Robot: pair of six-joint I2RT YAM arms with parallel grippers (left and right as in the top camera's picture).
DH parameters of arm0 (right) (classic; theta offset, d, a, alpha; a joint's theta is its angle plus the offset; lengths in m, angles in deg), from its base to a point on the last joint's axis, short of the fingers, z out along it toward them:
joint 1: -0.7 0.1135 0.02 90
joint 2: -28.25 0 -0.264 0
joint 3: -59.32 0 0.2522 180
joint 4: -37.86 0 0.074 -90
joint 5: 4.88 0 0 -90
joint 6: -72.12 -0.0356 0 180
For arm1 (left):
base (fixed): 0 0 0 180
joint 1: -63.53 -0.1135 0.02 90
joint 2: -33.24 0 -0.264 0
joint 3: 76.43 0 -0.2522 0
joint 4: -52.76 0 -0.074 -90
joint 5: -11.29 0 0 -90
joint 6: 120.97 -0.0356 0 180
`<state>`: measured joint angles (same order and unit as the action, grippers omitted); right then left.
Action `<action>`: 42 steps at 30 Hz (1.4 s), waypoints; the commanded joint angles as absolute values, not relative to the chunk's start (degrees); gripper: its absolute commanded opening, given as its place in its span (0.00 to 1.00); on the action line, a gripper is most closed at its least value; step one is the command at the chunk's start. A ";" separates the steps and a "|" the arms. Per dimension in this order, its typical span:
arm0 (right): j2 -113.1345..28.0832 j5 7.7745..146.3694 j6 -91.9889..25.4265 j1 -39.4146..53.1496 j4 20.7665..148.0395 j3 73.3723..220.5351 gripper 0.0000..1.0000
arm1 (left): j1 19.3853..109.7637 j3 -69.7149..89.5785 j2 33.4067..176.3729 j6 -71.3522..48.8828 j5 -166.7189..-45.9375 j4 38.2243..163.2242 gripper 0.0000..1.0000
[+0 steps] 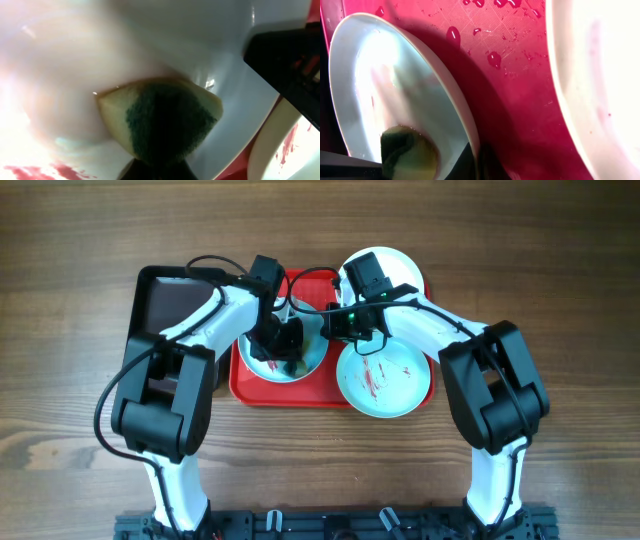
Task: Clean dirty plates on tray and stack at the side
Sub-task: 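Scrub the left plate with the sponge while the right gripper holds it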
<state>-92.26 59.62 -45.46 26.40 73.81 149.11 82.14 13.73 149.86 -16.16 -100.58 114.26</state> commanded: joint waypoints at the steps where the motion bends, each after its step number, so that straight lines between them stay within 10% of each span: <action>1: -95.30 60.17 -45.96 26.33 73.57 149.46 0.04 | 81.42 15.99 151.87 -3.66 -77.59 115.07 0.04; 15: -95.30 60.21 -46.35 26.33 73.51 149.46 0.04 | 81.44 15.99 151.87 12.29 -52.87 112.91 0.04; 32: -95.30 60.87 -46.13 26.55 73.59 149.46 0.04 | 81.42 15.99 151.87 -11.51 -89.80 87.32 0.04; 42: -95.30 60.87 -46.13 26.57 73.55 149.46 0.04 | 81.31 15.99 151.87 -7.25 -94.77 100.87 0.04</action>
